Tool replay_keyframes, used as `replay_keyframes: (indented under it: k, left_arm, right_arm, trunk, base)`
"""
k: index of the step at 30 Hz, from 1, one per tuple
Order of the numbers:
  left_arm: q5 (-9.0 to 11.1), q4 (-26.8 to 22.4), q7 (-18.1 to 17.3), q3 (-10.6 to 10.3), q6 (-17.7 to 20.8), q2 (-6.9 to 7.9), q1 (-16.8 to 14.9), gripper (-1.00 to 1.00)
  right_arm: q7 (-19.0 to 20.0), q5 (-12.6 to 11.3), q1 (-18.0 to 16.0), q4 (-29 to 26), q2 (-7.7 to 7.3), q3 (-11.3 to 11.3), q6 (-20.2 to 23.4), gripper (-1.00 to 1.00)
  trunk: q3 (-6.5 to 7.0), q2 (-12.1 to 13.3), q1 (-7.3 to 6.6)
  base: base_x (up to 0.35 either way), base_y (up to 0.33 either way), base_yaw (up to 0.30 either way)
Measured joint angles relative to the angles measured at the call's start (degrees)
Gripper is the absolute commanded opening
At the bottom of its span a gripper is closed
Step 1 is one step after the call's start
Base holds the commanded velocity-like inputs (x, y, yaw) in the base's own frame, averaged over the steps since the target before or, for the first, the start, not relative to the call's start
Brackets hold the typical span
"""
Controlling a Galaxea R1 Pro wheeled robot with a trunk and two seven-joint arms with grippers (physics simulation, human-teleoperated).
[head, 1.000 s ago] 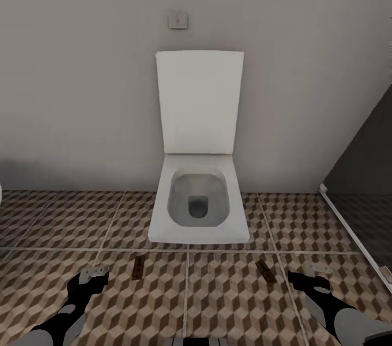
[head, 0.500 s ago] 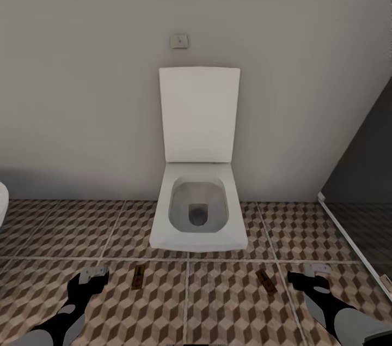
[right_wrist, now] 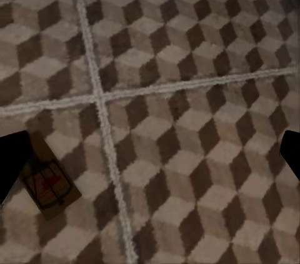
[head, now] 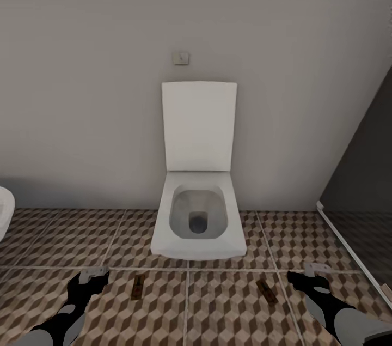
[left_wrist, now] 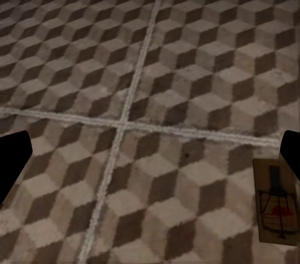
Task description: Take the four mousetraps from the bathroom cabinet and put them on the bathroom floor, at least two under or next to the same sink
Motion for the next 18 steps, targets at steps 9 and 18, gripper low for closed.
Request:
replay_keyframes:
  k: [9, 18]
  left_arm:
    - [0.0, 0.0, 0.01, 0.0, -0.05, 0.0, 0.02, 1.0]
    - [0.07, 0.0, -0.01, 0.0, -0.08, 0.0, 0.02, 1.0]
  right_arm:
    - [0.0, 0.0, 0.0, 0.01, 0.0, 0.0, 0.0, 1.0]
    - [0.0, 0.0, 0.0, 0.01, 0.0, 0.0, 0.0, 1.0]
  trunk:
    - [2.0, 0.12, -0.23]
    - [3.99, 0.24, -0.46]
  base:
    - [0.0, 0.0, 0.0]
    - [0.0, 0.0, 0.0]
